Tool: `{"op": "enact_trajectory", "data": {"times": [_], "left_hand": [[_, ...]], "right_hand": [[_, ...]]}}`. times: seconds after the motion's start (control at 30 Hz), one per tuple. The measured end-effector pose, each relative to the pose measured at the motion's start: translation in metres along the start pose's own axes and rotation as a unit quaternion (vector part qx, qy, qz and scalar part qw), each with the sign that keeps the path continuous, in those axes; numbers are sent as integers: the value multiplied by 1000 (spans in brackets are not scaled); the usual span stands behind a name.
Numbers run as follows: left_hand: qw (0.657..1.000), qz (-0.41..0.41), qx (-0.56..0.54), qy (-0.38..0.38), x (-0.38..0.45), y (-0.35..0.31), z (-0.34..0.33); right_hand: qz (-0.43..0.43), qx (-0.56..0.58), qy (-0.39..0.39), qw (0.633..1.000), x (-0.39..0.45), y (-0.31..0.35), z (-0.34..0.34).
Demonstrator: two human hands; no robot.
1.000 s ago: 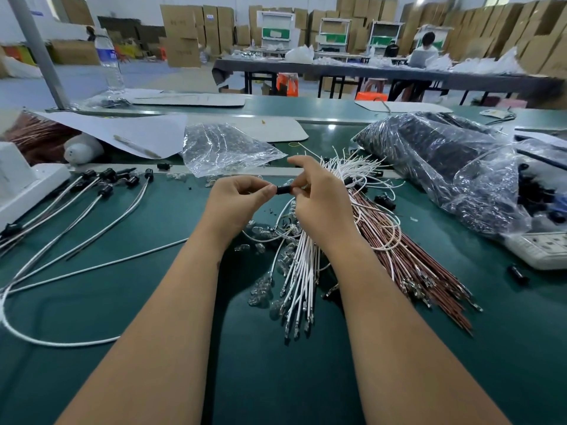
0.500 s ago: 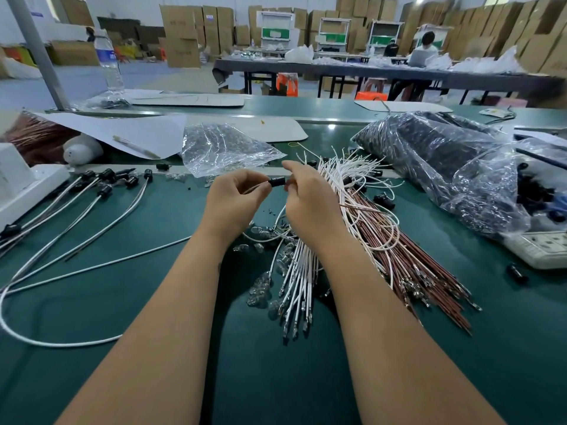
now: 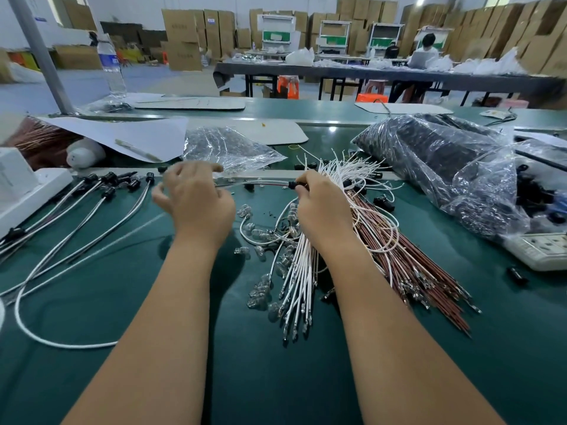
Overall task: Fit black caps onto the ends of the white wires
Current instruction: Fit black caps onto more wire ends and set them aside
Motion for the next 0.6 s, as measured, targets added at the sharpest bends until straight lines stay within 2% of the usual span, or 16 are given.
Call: {"op": "enact_trajectory", "data": {"times": [0.1,0.17,0.23,0.4,0.6], "left_hand": [[979,-129,-106,115,-11,-42,-25],[961,-132,-161,181,-21,-52,-41],[960,-98,-194,176,-19,-45,-43],[952,5,-268,150,-10,-17,-39],[942,10,-295,157,-11,-17,-41]], "right_hand": [[35,49,9,998,-2,11,-4],[55,61,14,996,-4,16,-7],[51,72,16,996,-4,15,-9],[-23,126,20,992,-1,-5,-13],[-54,183,6,982,0,-11,-11]]}}
Point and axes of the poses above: each hand's wrist, its own x-axis towards the middle knuckle, its own z-axis out of the back of the hand, y = z × x, the point moved 8 cm from there along x, towards the middle knuckle, and after that the axes turned 15 degrees about -x, right-handed, at the moved point
